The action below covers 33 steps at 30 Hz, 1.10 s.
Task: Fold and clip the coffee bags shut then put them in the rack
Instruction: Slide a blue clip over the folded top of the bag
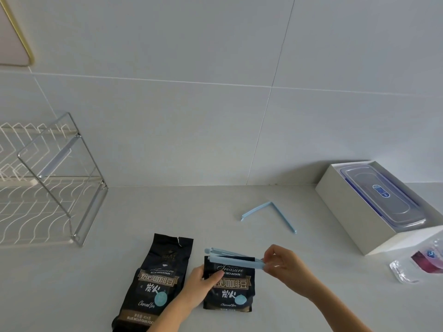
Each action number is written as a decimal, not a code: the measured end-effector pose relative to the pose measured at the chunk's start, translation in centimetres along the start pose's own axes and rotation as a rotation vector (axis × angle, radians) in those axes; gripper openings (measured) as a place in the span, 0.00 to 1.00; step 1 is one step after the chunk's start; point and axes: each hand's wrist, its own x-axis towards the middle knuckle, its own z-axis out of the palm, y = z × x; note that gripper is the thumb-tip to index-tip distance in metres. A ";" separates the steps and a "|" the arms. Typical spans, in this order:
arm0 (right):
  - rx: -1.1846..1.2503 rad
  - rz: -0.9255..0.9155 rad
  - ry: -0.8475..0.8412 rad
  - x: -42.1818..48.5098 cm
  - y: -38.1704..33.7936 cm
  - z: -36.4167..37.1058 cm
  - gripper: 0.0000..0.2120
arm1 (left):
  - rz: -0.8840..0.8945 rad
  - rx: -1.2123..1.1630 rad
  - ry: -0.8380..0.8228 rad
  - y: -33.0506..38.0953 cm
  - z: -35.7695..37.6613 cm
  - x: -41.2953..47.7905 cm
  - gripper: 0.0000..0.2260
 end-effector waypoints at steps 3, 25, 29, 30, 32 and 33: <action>-0.042 -0.015 -0.017 0.3 -0.6 0.1 0.09 | 0.007 0.007 0.000 -0.1 0.0 -0.1 0.09; -0.221 -0.065 -0.142 1.2 -3.3 2.4 0.18 | 0.048 0.045 0.075 -0.8 0.5 -0.2 0.15; -0.405 -0.172 -0.198 2.0 -5.4 4.0 0.11 | 0.076 0.091 0.070 -1.0 0.3 0.0 0.09; -0.436 -0.182 -0.207 2.3 -5.9 4.4 0.12 | 0.102 0.128 0.076 -1.0 0.3 -0.2 0.09; -0.495 -0.186 -0.213 2.7 -6.7 5.1 0.13 | 0.127 0.165 0.115 -0.8 0.5 -0.4 0.11; -0.517 -0.181 -0.219 2.9 -7.1 5.4 0.14 | 0.138 0.178 0.131 -0.9 0.6 -0.4 0.13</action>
